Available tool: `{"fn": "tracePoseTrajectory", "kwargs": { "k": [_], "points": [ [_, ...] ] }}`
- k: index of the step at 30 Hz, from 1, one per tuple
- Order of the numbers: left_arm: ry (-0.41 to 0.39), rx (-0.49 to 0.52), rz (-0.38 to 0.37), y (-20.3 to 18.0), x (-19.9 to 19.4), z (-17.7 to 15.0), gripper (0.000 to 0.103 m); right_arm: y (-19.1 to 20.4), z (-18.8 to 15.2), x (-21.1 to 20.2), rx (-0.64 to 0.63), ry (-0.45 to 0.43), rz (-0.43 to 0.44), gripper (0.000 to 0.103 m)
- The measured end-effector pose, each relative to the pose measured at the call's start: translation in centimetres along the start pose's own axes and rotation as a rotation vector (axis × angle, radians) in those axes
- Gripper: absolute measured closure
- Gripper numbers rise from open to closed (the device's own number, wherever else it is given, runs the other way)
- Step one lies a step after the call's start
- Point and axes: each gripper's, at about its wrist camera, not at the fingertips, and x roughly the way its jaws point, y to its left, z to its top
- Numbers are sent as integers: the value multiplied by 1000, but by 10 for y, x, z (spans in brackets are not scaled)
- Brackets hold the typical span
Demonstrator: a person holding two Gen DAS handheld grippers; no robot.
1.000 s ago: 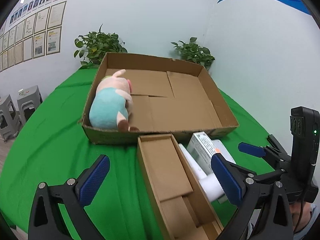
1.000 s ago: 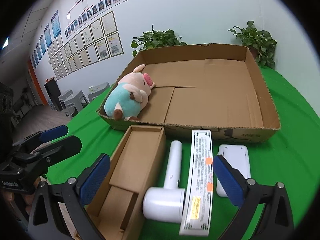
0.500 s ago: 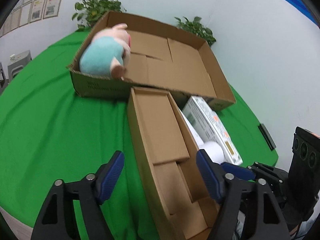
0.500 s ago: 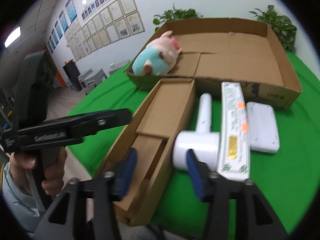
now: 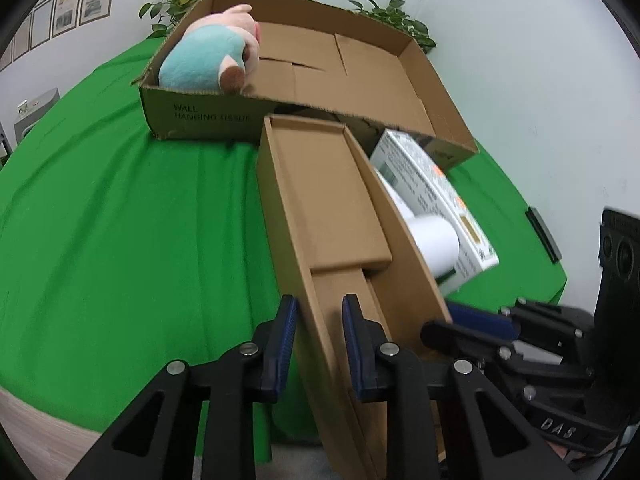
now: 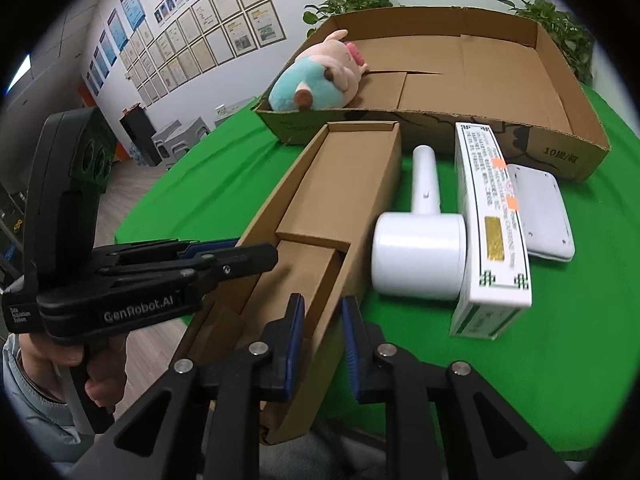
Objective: Organize objects
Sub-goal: 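Grasp the narrow cardboard box wall with the left gripper and lift it, then lower the narrow cardboard box into the tray beside the pig and release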
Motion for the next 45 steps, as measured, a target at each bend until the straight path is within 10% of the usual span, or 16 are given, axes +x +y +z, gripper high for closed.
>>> {"fn": "tracePoseTrajectory", "kwargs": {
  "k": [12,21,33,45],
  "points": [
    [-32,26,96,-12,1,-16,88,9,0,17,-13,-10,-108,83],
    [-187,76,137,-27,-42,-5,88,20,13,-16,-29,-182,-103,85],
    [-437,183,139,-60,-73,107,89,4,116,-50,-98,-420,-186,86],
    [-438,246,197,-48,-33,236,89,-33,211,4,-86,-315,-172,86]
  ]
}}
